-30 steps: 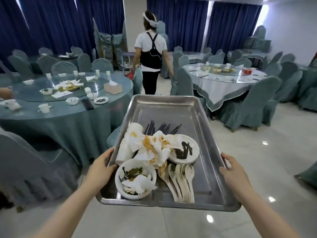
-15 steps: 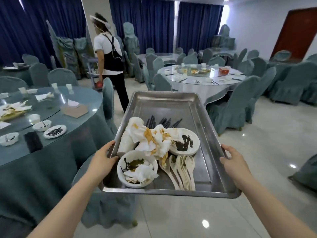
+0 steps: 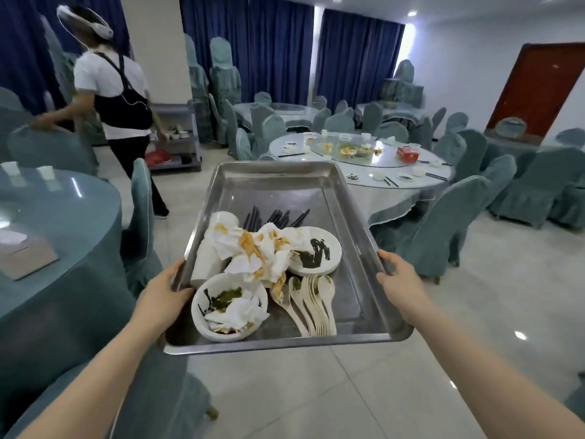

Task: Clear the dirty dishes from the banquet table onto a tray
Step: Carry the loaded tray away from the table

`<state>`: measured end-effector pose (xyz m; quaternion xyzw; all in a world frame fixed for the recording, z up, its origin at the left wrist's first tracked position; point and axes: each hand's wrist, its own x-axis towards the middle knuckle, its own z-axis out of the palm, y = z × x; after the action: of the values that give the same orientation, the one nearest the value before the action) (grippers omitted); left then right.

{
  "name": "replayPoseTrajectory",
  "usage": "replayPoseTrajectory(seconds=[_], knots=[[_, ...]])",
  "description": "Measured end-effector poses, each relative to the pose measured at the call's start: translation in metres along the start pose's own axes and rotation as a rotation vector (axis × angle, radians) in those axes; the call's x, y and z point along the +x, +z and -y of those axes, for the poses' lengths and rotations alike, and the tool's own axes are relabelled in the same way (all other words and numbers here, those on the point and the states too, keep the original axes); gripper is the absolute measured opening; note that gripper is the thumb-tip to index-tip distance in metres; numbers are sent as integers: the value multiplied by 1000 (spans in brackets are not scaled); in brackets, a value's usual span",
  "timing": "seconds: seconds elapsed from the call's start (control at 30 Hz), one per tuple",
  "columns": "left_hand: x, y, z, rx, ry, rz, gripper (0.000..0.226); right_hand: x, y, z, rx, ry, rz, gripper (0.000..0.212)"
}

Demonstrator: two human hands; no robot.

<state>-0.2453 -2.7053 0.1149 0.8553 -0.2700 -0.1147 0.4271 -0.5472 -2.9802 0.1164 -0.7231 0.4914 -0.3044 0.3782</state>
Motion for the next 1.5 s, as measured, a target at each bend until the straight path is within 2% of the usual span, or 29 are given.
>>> replayPoseTrajectory(seconds=[0.2, 0.53, 0.83, 0.97, 1.23, 1.5], knots=[[173, 50, -32, -6, 29, -41, 65, 177, 56, 23, 9, -17, 4, 50], [421, 115, -75, -35, -35, -80, 66, 455, 144, 58, -64, -2, 85, 49], [618, 132, -68, 65, -120, -243, 65, 692, 294, 118, 35, -93, 268, 50], [716, 128, -57, 59, -140, -292, 57, 789, 376, 155, 3, -136, 333, 48], [951, 102, -28, 100, -179, -296, 58, 949, 523, 228, -34, -109, 333, 47], [1176, 100, -6, 43, -224, -316, 59, 1135, 659, 307, -56, -179, 373, 47]])
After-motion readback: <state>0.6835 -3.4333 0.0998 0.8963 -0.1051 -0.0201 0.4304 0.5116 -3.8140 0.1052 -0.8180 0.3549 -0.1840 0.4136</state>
